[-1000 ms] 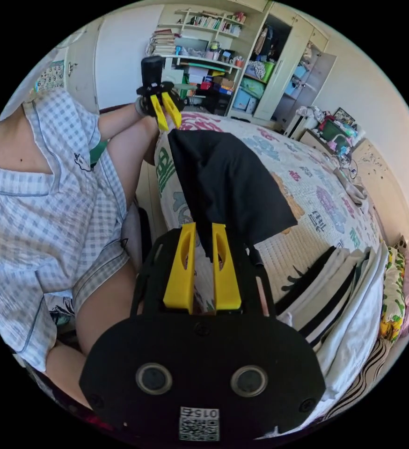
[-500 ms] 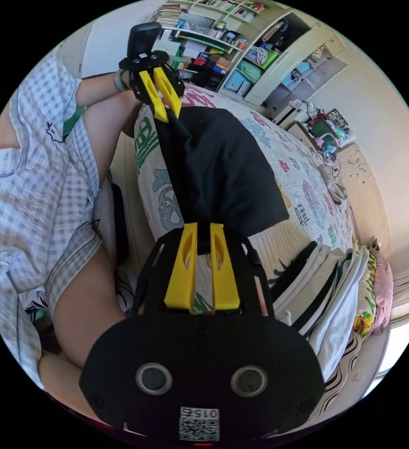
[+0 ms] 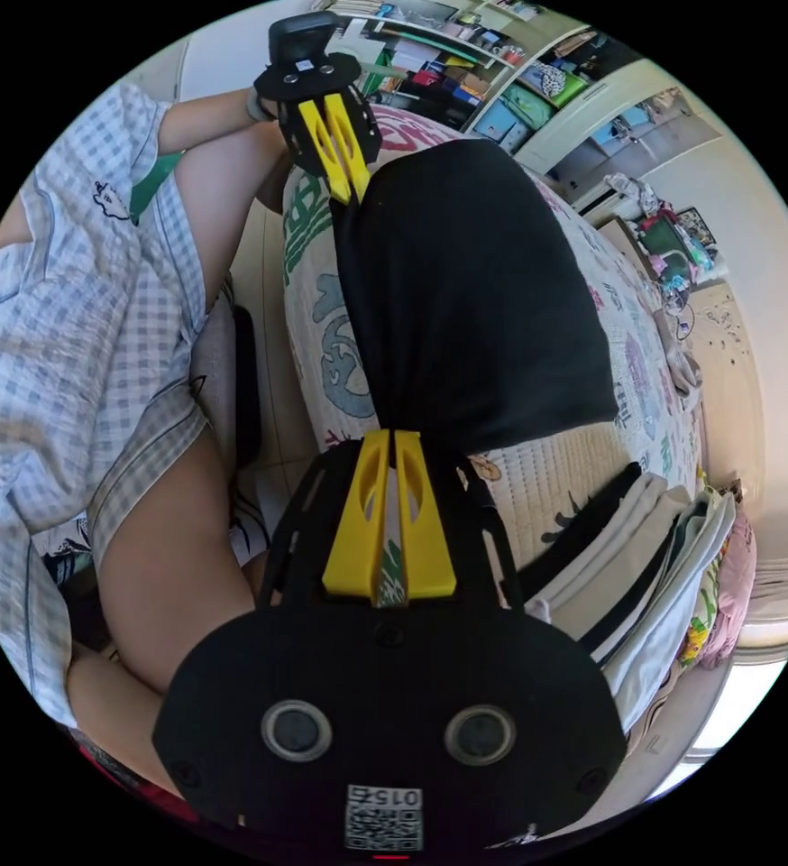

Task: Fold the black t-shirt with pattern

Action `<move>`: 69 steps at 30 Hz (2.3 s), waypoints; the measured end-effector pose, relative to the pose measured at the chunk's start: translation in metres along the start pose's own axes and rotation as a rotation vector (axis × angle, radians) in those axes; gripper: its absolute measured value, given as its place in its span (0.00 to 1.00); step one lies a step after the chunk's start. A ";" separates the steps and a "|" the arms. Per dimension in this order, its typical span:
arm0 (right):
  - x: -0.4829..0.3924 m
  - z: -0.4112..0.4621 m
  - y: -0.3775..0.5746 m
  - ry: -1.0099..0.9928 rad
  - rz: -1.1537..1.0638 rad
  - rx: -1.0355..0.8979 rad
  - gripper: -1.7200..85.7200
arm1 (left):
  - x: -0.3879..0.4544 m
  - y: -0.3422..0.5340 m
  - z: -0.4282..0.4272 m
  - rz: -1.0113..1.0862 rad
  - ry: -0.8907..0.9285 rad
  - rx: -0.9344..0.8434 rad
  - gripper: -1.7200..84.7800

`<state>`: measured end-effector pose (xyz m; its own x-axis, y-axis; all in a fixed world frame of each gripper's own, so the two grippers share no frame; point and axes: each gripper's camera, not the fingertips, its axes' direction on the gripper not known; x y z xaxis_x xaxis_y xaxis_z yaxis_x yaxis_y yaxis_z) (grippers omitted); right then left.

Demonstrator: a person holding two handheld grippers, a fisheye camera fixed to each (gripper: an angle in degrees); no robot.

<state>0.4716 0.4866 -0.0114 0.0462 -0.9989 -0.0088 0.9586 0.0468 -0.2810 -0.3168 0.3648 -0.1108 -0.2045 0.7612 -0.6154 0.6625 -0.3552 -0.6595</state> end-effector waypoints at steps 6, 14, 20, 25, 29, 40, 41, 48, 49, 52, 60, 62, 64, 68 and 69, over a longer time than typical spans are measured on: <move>0.025 -0.048 0.033 -0.072 0.092 0.207 0.01 | -0.025 0.011 -0.026 -0.040 0.071 0.055 0.02; 0.053 -0.082 0.035 -0.118 0.064 0.361 0.01 | -0.099 0.040 -0.073 -0.203 0.279 0.369 0.01; 0.074 -0.023 0.014 -0.172 0.013 -0.131 0.01 | -0.121 0.016 0.002 -0.191 0.286 -0.015 0.01; 0.113 -0.052 0.055 -0.284 0.118 0.031 0.01 | -0.156 0.035 -0.014 -0.264 0.300 0.045 0.02; 0.171 -0.113 0.110 -0.413 0.320 0.450 0.02 | -0.222 0.088 -0.041 -0.550 0.430 0.310 0.04; 0.287 -0.112 0.165 -0.690 0.790 0.475 0.20 | -0.320 0.144 0.009 -0.974 0.657 0.415 0.17; 0.295 -0.111 0.166 -0.711 0.812 0.473 0.19 | -0.327 0.143 0.012 -0.983 0.667 0.406 0.17; 0.333 -0.126 0.171 -0.755 0.864 0.490 0.17 | -0.363 0.128 0.045 -1.008 0.738 0.359 0.18; 0.339 -0.130 0.171 -0.753 0.861 0.483 0.16 | -0.368 0.125 0.051 -1.007 0.750 0.353 0.18; 0.351 -0.141 0.176 -0.776 0.853 0.489 0.15 | -0.381 0.118 0.068 -1.006 0.768 0.327 0.17; 0.370 -0.178 0.203 -0.822 0.818 0.541 0.10 | -0.401 0.120 0.098 -1.021 0.781 0.308 0.12; 0.371 -0.194 0.214 -0.828 0.813 0.571 0.09 | -0.405 0.124 0.107 -1.022 0.796 0.325 0.11; 0.371 -0.208 0.222 -0.822 0.804 0.585 0.09 | -0.408 0.125 0.115 -1.013 0.823 0.339 0.10; 0.369 -0.242 0.241 -0.788 0.778 0.609 0.09 | -0.412 0.122 0.129 -0.971 0.871 0.375 0.09; 0.369 -0.248 0.245 -0.779 0.778 0.617 0.09 | -0.413 0.120 0.130 -0.961 0.874 0.380 0.09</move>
<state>0.6534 0.1280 -0.3217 0.6074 -0.4486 0.6556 0.5652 0.8239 0.0401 -0.2465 -0.0628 0.0082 0.1454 0.8338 0.5326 0.2501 0.4899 -0.8352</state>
